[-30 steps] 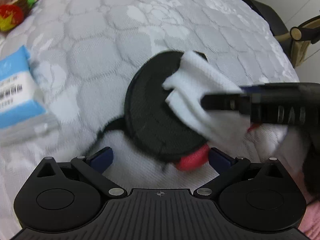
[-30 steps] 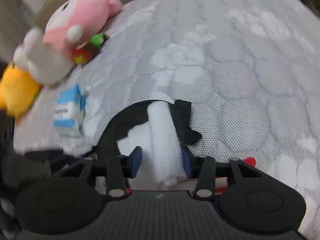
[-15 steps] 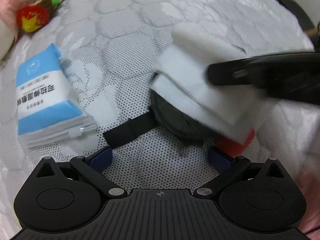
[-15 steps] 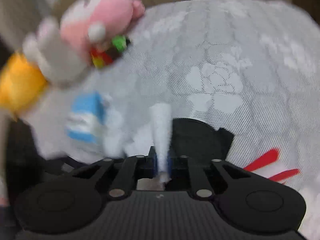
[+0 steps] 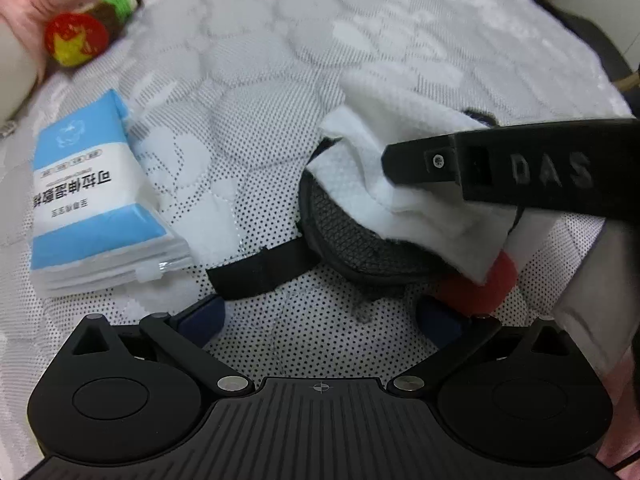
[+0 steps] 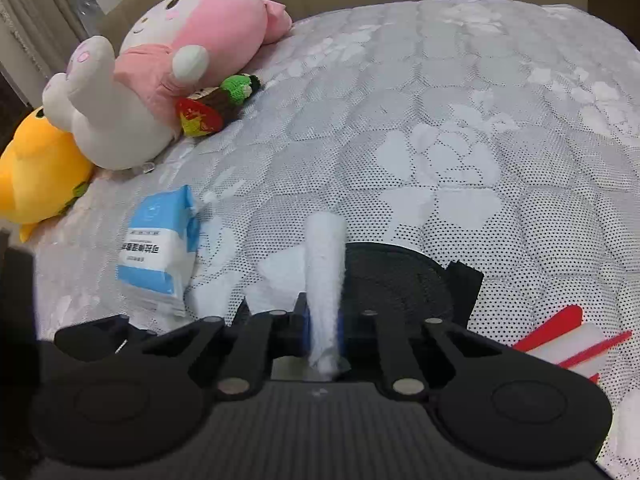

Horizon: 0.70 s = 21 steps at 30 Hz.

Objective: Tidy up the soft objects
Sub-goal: 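Wipe the black eye mask's outer side with the tissue in the right gripper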

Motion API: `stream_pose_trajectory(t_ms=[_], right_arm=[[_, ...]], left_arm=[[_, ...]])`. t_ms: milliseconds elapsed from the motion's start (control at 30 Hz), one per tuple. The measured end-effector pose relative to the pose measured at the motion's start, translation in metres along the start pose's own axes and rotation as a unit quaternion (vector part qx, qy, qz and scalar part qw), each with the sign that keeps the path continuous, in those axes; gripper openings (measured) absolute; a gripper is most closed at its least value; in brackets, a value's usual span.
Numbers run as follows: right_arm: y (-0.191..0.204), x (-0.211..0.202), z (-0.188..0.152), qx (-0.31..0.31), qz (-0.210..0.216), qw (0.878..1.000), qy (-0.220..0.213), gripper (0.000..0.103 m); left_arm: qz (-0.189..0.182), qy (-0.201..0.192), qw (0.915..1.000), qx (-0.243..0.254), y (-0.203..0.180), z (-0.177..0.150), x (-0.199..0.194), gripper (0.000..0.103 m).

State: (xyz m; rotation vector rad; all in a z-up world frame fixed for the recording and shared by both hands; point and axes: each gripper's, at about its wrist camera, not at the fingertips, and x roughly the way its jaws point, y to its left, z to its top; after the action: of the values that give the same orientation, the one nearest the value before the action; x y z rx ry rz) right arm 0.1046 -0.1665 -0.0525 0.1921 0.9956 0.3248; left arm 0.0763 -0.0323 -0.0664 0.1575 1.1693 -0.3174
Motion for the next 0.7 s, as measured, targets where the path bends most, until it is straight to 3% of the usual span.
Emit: stream_pose_trajectory(t_ms=[133,233,367,433,533,600,700], right_arm=[[-0.015,-0.007,0.001,-0.015,-0.082,0.996,-0.017,0.01],[-0.038,-0.018,0.004,0.012,-0.118,0.993,-0.018,0.01],[-0.055,-0.05,0.003,0.083,-0.054,0.995,-0.018,0.01],[-0.05,-0.059,-0.001,0.097,-0.006,0.995,-0.011,0.011],[-0.034,-0.056,-0.009,0.097,0.044,0.994,0.009,0.011],[-0.021,-0.045,-0.014,0.085,0.058,0.994,0.029,0.011],[-0.005,-0.033,-0.022,0.042,0.034,0.997,0.049,0.011]], left_arm=[[-0.008,-0.015,0.9998,0.007,0.003,-0.006,-0.021,0.103],[-0.02,-0.072,0.9972,0.0,0.003,-0.011,-0.054,0.103],[-0.039,-0.101,0.9941,0.006,0.004,-0.017,-0.084,0.103],[-0.057,-0.09,0.9943,0.013,-0.002,-0.017,-0.079,0.103],[-0.049,-0.056,0.9964,0.039,-0.015,-0.018,-0.062,0.103],[-0.031,-0.034,0.9972,0.058,-0.018,-0.017,-0.047,0.103],[-0.018,-0.023,0.997,0.072,-0.021,-0.02,-0.042,0.103]])
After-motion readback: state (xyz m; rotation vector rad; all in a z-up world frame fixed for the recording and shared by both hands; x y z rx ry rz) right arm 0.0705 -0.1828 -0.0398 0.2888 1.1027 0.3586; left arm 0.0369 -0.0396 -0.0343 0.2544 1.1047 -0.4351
